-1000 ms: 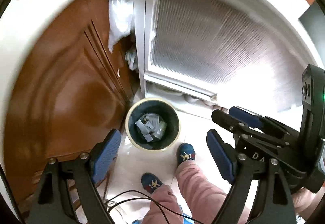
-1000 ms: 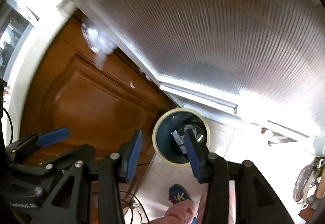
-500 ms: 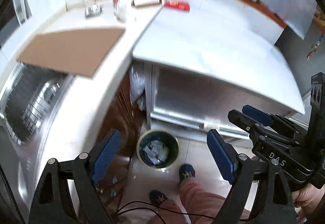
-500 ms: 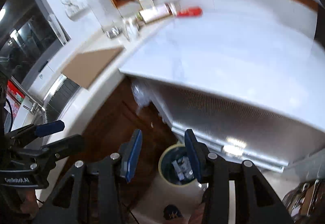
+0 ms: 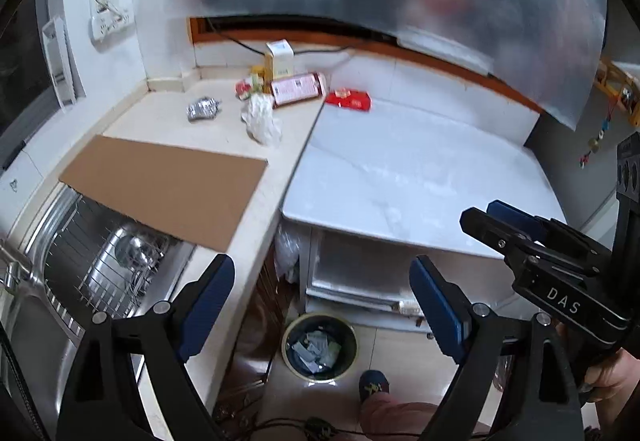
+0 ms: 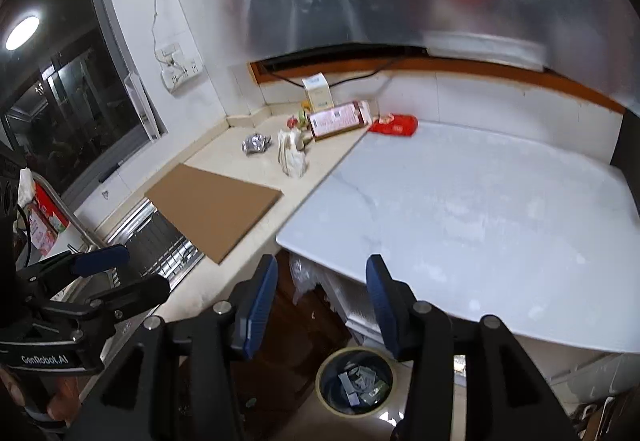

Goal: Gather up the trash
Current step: 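Raise both tools back up toward the table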

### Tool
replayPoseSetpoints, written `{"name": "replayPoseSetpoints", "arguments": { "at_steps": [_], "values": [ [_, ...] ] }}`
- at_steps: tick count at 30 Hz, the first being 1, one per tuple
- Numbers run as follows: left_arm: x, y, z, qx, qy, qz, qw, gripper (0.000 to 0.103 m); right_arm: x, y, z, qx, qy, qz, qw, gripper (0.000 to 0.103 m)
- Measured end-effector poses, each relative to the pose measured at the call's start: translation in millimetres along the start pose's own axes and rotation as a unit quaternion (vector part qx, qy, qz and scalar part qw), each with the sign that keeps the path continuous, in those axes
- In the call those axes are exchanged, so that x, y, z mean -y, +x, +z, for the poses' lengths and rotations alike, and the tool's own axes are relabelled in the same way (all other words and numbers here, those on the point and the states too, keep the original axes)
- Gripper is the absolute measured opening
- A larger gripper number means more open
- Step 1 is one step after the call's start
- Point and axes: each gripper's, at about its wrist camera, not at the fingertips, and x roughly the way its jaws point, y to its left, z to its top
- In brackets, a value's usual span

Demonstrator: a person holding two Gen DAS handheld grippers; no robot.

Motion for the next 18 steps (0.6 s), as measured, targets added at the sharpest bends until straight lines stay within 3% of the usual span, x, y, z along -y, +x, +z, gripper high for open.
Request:
{"name": "replayPoseSetpoints", "arguments": {
  "at_steps": [9,16,18],
  "values": [
    [-9.1,-1.3,46.0,0.019,-0.009,0.016,0.9996,0.088,4.3,9.7,49.8,0.005,-0.019,0.0,1.0,0.052],
    [-23.8,40.7,95.1,0.012,-0.048,0.048,0.9977,0.088,24.9,62.9,110.8,-0.008,-0.076,0.019,0.997,0.057],
    [-29.4,59.5,112.5,0.008,-0.065,0.063,0.9958,0.088,32.7,80.5,128.4,-0.012,-0.095,0.024,0.995,0.063]
  ]
}}
